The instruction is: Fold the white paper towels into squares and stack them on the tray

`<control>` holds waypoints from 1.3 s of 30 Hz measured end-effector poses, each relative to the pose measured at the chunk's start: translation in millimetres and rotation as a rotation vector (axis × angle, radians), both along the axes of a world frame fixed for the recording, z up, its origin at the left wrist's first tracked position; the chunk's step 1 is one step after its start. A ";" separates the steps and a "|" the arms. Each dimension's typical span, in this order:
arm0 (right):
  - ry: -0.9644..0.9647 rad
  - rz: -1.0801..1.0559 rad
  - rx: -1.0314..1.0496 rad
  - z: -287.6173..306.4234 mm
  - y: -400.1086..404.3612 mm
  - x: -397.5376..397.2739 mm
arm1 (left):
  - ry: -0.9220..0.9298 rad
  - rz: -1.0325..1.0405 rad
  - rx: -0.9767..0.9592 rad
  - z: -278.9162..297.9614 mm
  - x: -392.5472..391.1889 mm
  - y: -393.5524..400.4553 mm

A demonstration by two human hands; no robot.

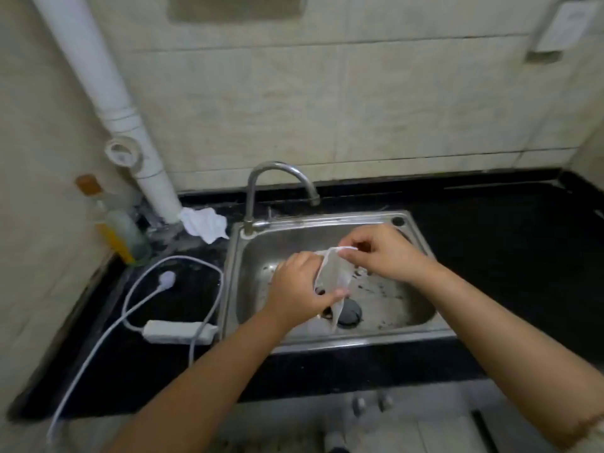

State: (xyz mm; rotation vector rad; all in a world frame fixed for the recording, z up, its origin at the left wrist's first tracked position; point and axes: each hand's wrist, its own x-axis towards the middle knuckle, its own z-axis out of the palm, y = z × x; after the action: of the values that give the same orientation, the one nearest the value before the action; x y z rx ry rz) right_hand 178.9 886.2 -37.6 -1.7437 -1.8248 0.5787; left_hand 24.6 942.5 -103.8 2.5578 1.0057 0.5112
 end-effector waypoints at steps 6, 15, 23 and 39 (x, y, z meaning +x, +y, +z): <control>-0.066 -0.456 -0.044 20.4 -159.8 113.6 | -0.077 -0.422 -0.031 16.5 146.4 -98.4; -0.149 -1.008 -0.042 26.4 -406.2 247.2 | -0.018 -0.812 -0.011 24.4 343.6 -256.2; -0.367 -1.537 0.047 28.0 -603.8 373.4 | -0.143 -0.955 0.108 40.0 519.6 -392.2; 0.218 -1.182 -0.806 -153.7 -685.0 357.0 | 1.067 -1.629 0.289 -80.9 601.8 -476.5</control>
State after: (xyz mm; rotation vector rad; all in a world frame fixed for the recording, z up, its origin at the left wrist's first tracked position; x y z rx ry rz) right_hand 535.8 201.2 -191.3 -2.6767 -0.1479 0.9438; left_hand 626.4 465.9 -184.7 2.7455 -1.1996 -1.2424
